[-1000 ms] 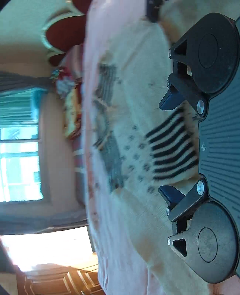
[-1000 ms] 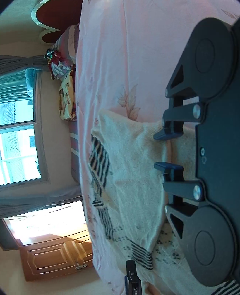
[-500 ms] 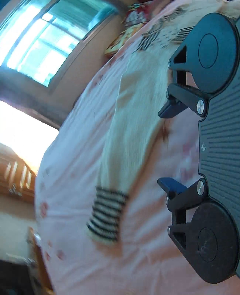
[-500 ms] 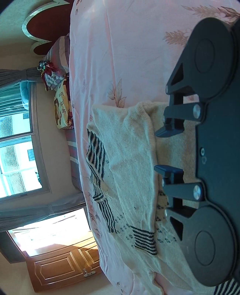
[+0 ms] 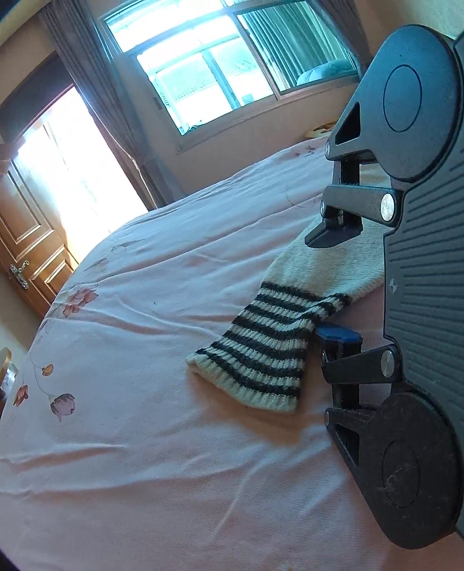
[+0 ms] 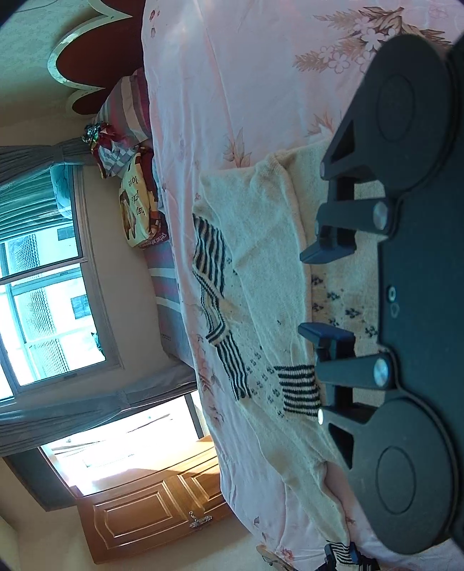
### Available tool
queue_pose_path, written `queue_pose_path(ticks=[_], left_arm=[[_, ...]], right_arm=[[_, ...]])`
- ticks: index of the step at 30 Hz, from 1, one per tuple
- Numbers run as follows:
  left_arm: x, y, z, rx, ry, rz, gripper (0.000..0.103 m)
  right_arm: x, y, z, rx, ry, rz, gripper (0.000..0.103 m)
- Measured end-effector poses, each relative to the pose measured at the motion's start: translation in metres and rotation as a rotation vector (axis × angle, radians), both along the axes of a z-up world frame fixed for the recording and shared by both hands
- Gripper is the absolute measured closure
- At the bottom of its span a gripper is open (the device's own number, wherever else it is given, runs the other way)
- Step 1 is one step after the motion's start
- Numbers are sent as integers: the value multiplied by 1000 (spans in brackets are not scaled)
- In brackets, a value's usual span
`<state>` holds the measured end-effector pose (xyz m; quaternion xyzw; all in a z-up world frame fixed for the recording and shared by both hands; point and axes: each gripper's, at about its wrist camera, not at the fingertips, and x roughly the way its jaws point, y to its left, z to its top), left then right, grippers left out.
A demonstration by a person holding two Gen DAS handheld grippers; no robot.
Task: Fold small clothes
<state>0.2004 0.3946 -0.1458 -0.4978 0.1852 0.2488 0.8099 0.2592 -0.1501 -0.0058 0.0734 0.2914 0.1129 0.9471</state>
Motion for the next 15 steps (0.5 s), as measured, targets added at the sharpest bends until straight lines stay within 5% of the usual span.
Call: queue_pose_path(ticks=[2, 3, 4, 5, 10, 15], left_arm=[[1, -2, 0, 1, 11, 19, 62], [2, -5, 3, 25, 62, 40, 71], [4, -9, 6, 72, 114, 46, 91], [6, -13, 7, 112, 143, 36, 97], [10, -45, 31, 288, 119, -48, 98], [55, -144, 81, 539, 27, -378, 98]], right_arm=[[-1, 2, 1, -6, -5, -7, 66], [-1, 2, 0, -3, 2, -13, 66], [0, 1, -1, -2, 6, -14, 66], [0, 1, -2, -7, 7, -15, 66], [8, -4, -8, -5, 19, -24, 66], [23, -13, -17, 19, 31, -37, 65]])
